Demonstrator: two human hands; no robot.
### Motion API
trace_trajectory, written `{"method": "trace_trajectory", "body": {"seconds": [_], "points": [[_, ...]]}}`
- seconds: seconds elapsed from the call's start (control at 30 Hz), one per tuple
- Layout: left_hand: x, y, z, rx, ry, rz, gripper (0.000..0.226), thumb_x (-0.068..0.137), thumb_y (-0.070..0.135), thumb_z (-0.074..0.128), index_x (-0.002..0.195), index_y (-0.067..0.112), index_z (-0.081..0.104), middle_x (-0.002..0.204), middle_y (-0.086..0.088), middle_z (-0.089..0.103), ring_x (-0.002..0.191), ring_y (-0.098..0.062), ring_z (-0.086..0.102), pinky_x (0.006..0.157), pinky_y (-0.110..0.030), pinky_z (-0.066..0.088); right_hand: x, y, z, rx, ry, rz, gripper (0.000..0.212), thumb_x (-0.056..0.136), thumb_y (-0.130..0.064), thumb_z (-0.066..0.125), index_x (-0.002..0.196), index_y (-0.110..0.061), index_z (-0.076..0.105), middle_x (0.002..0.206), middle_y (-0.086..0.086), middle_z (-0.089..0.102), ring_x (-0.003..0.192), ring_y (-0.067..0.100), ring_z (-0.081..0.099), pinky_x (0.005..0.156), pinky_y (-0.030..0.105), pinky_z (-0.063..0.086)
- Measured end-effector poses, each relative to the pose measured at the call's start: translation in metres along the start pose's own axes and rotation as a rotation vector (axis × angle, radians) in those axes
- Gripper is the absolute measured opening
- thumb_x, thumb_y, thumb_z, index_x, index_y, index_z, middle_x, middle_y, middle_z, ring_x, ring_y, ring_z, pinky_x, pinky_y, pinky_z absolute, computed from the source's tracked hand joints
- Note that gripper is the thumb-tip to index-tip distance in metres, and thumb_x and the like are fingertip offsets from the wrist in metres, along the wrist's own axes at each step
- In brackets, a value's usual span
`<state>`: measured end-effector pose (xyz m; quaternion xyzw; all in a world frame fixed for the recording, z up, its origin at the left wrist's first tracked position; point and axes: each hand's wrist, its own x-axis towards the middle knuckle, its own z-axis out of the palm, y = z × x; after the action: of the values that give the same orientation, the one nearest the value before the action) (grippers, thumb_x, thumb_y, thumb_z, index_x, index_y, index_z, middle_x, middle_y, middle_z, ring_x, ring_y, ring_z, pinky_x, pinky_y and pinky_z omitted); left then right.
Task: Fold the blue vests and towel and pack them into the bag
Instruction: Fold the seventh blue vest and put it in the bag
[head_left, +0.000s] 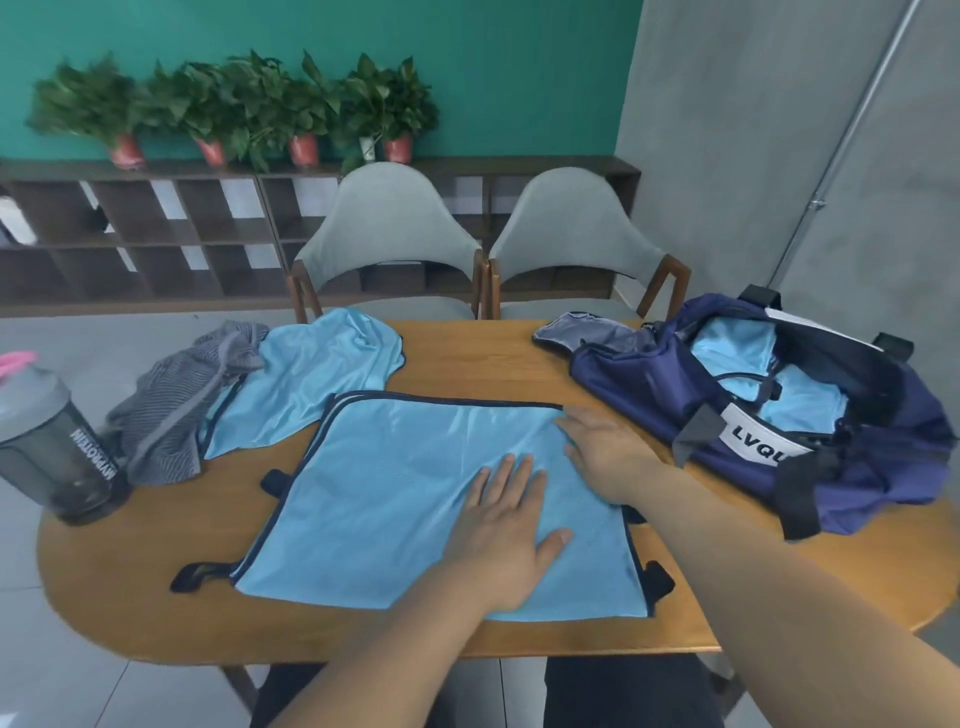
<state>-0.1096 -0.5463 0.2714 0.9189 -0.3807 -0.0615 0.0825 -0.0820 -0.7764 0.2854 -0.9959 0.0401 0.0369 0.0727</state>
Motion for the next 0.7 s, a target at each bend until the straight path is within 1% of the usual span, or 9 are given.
{"method": "trace_trajectory", "body": {"seconds": [0.07, 0.17, 0.27, 0.33, 0.43, 0.53, 0.57, 0.63, 0.7], "points": [[-0.002, -0.006, 0.005, 0.048, -0.012, 0.018, 0.082, 0.105, 0.07, 0.016, 0.168, 0.023, -0.004, 0.174, 0.003, -0.018, 0.157, -0.015, -0.027, 0.129, -0.043, -0.012, 0.002, 0.02, 0.001, 0.0, 0.019, 0.033, 0.054, 0.111, -0.037, 0.038, 0.163, -0.029, 0.03, 0.173, -0.001, 0.017, 0.158, 0.02, 0.017, 0.127, 0.038, 0.02], [-0.002, -0.012, 0.001, 0.047, -0.036, 0.047, 0.08, 0.106, 0.069, 0.016, 0.168, 0.023, -0.004, 0.174, 0.003, -0.02, 0.157, -0.015, -0.029, 0.129, -0.044, -0.011, 0.006, 0.03, 0.001, 0.077, 0.067, 0.043, 0.048, 0.109, -0.034, 0.043, 0.158, -0.034, 0.042, 0.167, -0.002, 0.03, 0.152, 0.023, 0.028, 0.122, 0.041, 0.032], [0.002, -0.001, -0.008, 0.008, 0.007, 0.099, 0.076, 0.108, 0.064, 0.024, 0.169, 0.02, 0.008, 0.176, 0.002, -0.007, 0.16, -0.016, -0.018, 0.13, -0.042, -0.009, 0.014, 0.028, -0.002, 0.124, 0.118, 0.018, 0.045, 0.105, -0.027, 0.053, 0.15, -0.031, 0.052, 0.154, -0.001, 0.048, 0.141, 0.026, 0.041, 0.114, 0.04, 0.04], [0.005, 0.017, -0.013, -0.061, 0.035, 0.156, 0.074, 0.108, 0.062, 0.031, 0.167, 0.02, 0.017, 0.176, 0.002, 0.003, 0.162, -0.018, -0.006, 0.131, -0.04, -0.002, 0.019, 0.024, -0.007, 0.135, 0.126, 0.017, 0.046, 0.102, -0.024, 0.058, 0.147, -0.028, 0.055, 0.148, 0.001, 0.054, 0.137, 0.026, 0.045, 0.11, 0.039, 0.042], [0.005, 0.041, -0.01, -0.123, 0.017, 0.24, 0.072, 0.108, 0.06, 0.035, 0.166, 0.02, 0.022, 0.174, 0.001, 0.012, 0.16, -0.02, 0.007, 0.131, -0.04, 0.01, 0.024, 0.024, -0.013, 0.126, 0.112, 0.024, 0.047, 0.1, -0.021, 0.061, 0.146, -0.027, 0.055, 0.147, 0.003, 0.055, 0.136, 0.025, 0.045, 0.107, 0.041, 0.046], [0.001, 0.052, 0.0, -0.029, 0.026, 0.269, 0.07, 0.11, 0.057, 0.031, 0.167, 0.018, 0.02, 0.174, -0.003, 0.013, 0.161, -0.024, 0.007, 0.131, -0.044, 0.011, 0.027, 0.029, -0.016, 0.072, 0.097, 0.032, 0.044, 0.1, -0.021, 0.061, 0.144, -0.023, 0.056, 0.144, 0.007, 0.053, 0.134, 0.029, 0.046, 0.103, 0.043, 0.048], [0.001, 0.053, 0.002, -0.011, 0.045, 0.266, 0.068, 0.11, 0.056, 0.031, 0.166, 0.018, 0.022, 0.174, -0.004, 0.016, 0.16, -0.025, 0.01, 0.131, -0.046, 0.013, 0.029, 0.031, -0.016, 0.027, 0.083, 0.037, 0.04, 0.1, -0.021, 0.059, 0.141, -0.022, 0.057, 0.141, 0.009, 0.053, 0.132, 0.031, 0.047, 0.099, 0.042, 0.05], [0.001, 0.054, 0.004, -0.008, 0.14, 0.288, 0.061, 0.11, 0.053, 0.036, 0.159, 0.017, 0.04, 0.164, -0.006, 0.035, 0.152, -0.026, 0.029, 0.125, -0.047, 0.03, 0.031, 0.032, -0.015, -0.067, 0.056, 0.064, 0.034, 0.102, -0.019, 0.056, 0.135, -0.019, 0.058, 0.135, 0.013, 0.051, 0.124, 0.033, 0.049, 0.091, 0.038, 0.05], [-0.001, 0.055, 0.003, -0.048, 0.275, 0.329, 0.051, 0.108, 0.049, 0.042, 0.145, 0.019, 0.059, 0.138, -0.002, 0.053, 0.128, -0.023, 0.048, 0.107, -0.044, 0.047, 0.032, 0.031, -0.015, -0.13, 0.049, 0.091, 0.035, 0.102, -0.018, 0.057, 0.136, -0.018, 0.058, 0.135, 0.013, 0.05, 0.122, 0.032, 0.05, 0.091, 0.037, 0.048]]}}
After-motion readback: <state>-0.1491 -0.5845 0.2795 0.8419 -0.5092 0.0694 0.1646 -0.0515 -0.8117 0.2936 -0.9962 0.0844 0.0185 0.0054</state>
